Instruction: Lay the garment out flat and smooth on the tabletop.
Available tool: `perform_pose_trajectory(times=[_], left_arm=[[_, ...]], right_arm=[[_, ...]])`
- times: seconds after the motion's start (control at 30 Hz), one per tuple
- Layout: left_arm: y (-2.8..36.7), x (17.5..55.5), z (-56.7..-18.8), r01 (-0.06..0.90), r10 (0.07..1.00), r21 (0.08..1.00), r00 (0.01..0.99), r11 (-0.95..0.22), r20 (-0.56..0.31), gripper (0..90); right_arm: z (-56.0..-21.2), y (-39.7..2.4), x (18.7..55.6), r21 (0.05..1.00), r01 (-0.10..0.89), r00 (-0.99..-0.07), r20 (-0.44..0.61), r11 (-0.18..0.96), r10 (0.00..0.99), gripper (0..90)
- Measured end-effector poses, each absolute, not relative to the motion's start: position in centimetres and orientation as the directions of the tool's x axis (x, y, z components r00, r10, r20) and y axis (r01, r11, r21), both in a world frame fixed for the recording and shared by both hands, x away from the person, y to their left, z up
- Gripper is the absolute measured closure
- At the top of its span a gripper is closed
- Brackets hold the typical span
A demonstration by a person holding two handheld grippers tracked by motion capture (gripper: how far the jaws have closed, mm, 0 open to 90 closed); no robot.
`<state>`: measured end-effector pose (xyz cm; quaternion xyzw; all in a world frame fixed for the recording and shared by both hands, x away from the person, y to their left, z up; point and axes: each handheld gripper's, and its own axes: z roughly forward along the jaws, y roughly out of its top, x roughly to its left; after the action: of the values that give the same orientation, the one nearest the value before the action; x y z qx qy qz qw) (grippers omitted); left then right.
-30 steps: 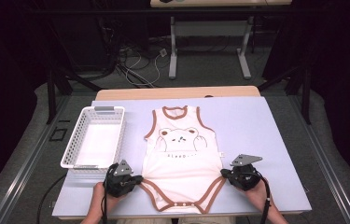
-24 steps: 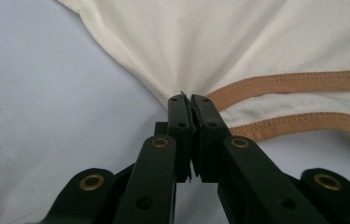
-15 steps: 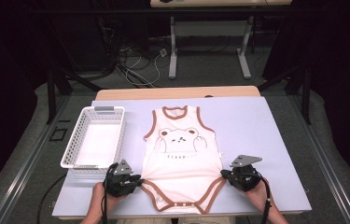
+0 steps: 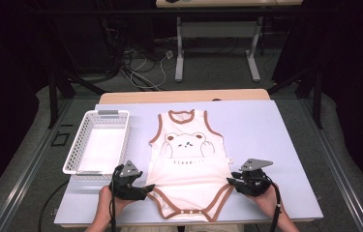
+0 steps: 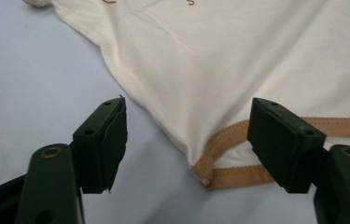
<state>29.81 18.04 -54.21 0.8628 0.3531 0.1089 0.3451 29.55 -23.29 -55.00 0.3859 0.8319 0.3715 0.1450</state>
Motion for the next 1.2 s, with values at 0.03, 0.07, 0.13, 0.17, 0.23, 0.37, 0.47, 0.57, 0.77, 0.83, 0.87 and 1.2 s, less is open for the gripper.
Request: perform_pose_trajectory(times=[0.03,0.07,0.13,0.17,0.23,0.37,0.47,0.57,0.77,0.83,0.87,1.2], left_arm=[[18.1,29.9,-54.1,0.531,0.688,0.677,0.724,-0.51,-0.049,24.3],[18.1,30.0,-54.0,0.534,0.693,0.681,0.719,-0.501,-0.053,23.1],[18.0,30.2,-53.9,0.53,0.697,0.689,0.715,-0.494,-0.051,19.7],[18.0,30.3,-53.8,0.527,0.697,0.692,0.716,-0.494,-0.048,18.5],[17.9,30.5,-53.7,0.524,0.699,0.696,0.714,-0.49,-0.045,16.5],[17.6,31.0,-53.5,0.518,0.706,0.706,0.707,-0.483,-0.035,13.7],[17.4,31.4,-53.5,0.521,0.714,0.71,0.699,-0.474,-0.037,10.6],[17.2,31.7,-53.5,0.523,0.719,0.71,0.694,-0.472,-0.033,8.0],[17.1,32.3,-53.6,0.524,0.722,0.709,0.692,-0.472,-0.031,4.1],[16.9,32.4,-53.6,0.52,0.717,0.711,0.696,-0.473,-0.033,3.9],[16.9,32.5,-53.5,0.52,0.71,0.704,0.703,-0.483,-0.032,3.9],[16.4,33.6,-53.5,0.518,0.706,0.703,0.708,-0.488,-0.032,0.3]], right_arm=[[-54.9,-23.3,29.7,0.727,0.539,-0.655,0.043,0.426,0.754,49.4],[-54.9,-23.3,29.8,0.731,0.539,-0.651,0.045,0.419,0.758,42.1],[-54.7,-23.2,30.1,0.74,0.541,-0.644,0.059,0.4,0.762,33.8],[-54.6,-23.3,30.2,0.741,0.538,-0.653,0.065,0.402,0.755,28.8],[-54.4,-23.1,30.3,0.752,0.528,-0.655,0.065,0.395,0.753,18.1],[-54.0,-22.9,30.7,0.769,0.511,-0.663,0.066,0.385,0.746,14.3],[-53.8,-22.7,31.1,0.778,0.502,-0.661,0.064,0.378,0.747,11.0],[-53.8,-22.7,31.5,0.784,0.495,-0.661,0.062,0.373,0.747,9.7],[-53.6,-22.5,32.3,0.801,0.476,-0.67,0.064,0.362,0.739,5.7],[-53.5,-22.4,32.6,0.803,0.477,-0.668,0.067,0.358,0.741,2.6],[-53.5,-22.3,32.9,0.807,0.473,-0.667,0.067,0.353,0.742,1.8],[-53.3,-21.7,34.9,0.804,0.47,-0.674,0.06,0.364,0.736,0.0]])
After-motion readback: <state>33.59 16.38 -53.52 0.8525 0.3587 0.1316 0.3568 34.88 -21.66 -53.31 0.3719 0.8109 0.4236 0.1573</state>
